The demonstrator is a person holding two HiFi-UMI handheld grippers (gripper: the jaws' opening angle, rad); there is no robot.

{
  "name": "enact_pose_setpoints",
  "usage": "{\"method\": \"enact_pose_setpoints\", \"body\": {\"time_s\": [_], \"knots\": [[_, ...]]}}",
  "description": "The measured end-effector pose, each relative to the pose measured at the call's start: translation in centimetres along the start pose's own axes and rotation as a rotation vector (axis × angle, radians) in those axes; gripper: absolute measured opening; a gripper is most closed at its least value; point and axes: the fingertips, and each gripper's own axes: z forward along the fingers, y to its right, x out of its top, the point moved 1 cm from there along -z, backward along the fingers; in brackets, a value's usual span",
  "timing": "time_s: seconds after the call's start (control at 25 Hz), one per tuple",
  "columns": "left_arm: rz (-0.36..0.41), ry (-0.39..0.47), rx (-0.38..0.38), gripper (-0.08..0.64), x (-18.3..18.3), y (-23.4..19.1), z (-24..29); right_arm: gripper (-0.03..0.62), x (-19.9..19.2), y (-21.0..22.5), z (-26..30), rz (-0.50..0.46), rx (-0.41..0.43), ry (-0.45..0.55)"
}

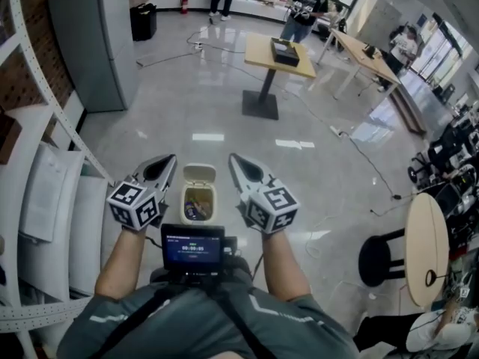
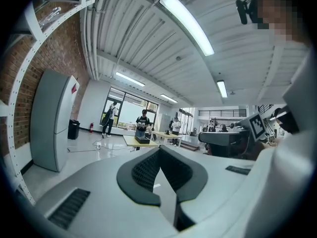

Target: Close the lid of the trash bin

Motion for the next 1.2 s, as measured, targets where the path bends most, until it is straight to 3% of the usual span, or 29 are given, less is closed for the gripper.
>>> {"method": "enact_pose_setpoints", "body": {"time_s": [0.28,0.76,1.0,1.2], "knots": [[-0.021,-0.037,0.037,-0.008,-0.9,-1.5,6.0,0.01,-2.0,5.9,3.1,0.034,0.064,-0.032],[-0.051,-0.177,0.04,-0.008,-5.9,-8.0,12.2,0.011,-8.7,12.2,10.9,0.132,-0.024,-0.16],[-0.099,-0.266,0.035,-0.008,-11.8,-11.8,15.2,0.011,-15.0,13.5,14.5,0.154,-0.035,-0.279],[-0.149,-0.362,0.09,-0.008,-17.9,-14.7,17.1,0.011,-21.6,14.4,16.5,0.199,-0.049,-0.389]]}}
